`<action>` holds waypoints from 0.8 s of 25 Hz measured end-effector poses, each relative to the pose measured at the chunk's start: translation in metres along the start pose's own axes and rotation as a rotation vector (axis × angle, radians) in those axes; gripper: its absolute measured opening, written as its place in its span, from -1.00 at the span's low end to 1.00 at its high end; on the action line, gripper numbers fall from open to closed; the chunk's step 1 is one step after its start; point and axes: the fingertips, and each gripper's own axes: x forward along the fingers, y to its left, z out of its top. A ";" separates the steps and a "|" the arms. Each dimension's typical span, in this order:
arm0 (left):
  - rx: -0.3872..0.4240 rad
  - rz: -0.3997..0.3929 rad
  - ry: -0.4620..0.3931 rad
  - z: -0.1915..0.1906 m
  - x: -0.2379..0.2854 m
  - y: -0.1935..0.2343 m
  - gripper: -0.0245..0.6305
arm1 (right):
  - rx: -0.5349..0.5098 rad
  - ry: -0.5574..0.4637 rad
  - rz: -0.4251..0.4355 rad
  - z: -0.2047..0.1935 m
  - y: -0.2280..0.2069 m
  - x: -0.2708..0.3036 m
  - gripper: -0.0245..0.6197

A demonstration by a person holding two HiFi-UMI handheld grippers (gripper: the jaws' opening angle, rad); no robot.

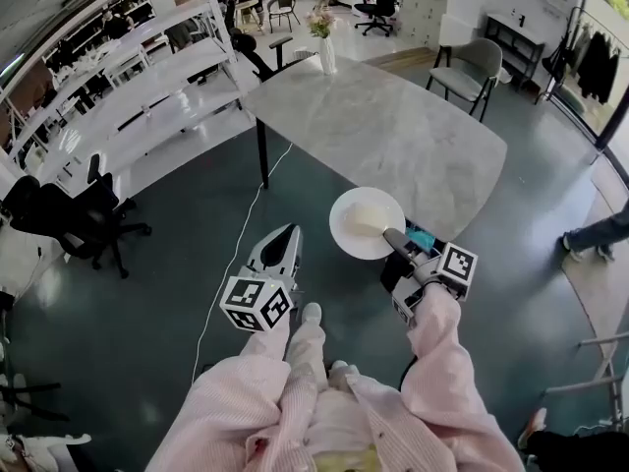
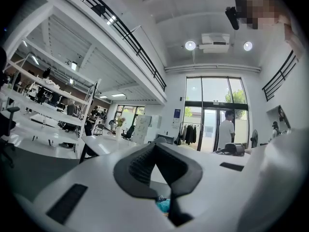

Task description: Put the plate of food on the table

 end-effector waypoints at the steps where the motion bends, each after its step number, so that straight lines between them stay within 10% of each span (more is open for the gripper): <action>1: 0.000 -0.005 0.004 -0.001 0.006 0.002 -0.94 | 0.003 -0.002 0.002 0.004 -0.001 0.003 -0.83; 20: -0.027 -0.134 0.090 0.003 0.166 0.152 -0.94 | 0.010 -0.155 0.072 0.079 -0.032 0.176 -0.83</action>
